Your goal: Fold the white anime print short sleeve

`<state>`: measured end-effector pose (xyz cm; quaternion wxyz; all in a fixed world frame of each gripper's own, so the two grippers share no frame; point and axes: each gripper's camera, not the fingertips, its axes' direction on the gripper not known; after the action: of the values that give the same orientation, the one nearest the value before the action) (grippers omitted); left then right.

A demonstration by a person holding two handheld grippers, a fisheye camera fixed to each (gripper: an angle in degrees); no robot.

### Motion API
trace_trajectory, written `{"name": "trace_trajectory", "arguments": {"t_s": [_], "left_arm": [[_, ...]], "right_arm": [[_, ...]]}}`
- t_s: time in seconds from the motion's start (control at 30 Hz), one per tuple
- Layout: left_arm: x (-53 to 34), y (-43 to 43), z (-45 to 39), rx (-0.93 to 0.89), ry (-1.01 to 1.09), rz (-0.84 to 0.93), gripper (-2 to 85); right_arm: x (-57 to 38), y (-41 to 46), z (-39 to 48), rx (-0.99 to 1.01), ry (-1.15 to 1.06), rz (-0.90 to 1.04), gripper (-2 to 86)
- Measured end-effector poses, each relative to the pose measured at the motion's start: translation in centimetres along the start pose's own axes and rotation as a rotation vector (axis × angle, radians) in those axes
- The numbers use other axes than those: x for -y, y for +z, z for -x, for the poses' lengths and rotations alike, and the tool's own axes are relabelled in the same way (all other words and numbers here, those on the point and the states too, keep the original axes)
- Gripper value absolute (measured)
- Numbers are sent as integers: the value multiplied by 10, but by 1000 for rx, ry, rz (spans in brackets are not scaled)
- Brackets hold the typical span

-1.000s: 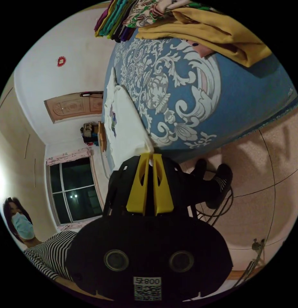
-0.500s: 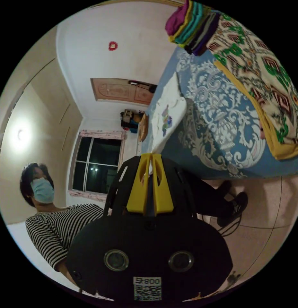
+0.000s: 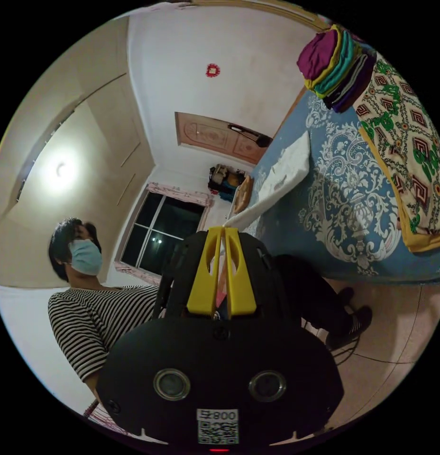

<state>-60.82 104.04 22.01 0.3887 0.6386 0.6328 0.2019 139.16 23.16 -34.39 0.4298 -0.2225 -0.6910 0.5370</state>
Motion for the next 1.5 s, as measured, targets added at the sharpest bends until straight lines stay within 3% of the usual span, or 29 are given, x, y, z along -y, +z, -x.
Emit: {"name": "trace_trajectory", "arguments": {"t_s": [0.43,0.73,1.1,1.5], "left_arm": [[-7,19,-34,-49,24,75,3],[22,48,6,-53,-69,50,3],[138,106,59,-20,-45,17,4],[310,180,149,21,-2,-12,4]], "right_arm": [[-6,-13,26,60,13,-20,6],[27,6,11,3,108,-15,5],[132,51,-4,-33,109,-42,7],[308,132,-25,-51,53,-5,8]]}}
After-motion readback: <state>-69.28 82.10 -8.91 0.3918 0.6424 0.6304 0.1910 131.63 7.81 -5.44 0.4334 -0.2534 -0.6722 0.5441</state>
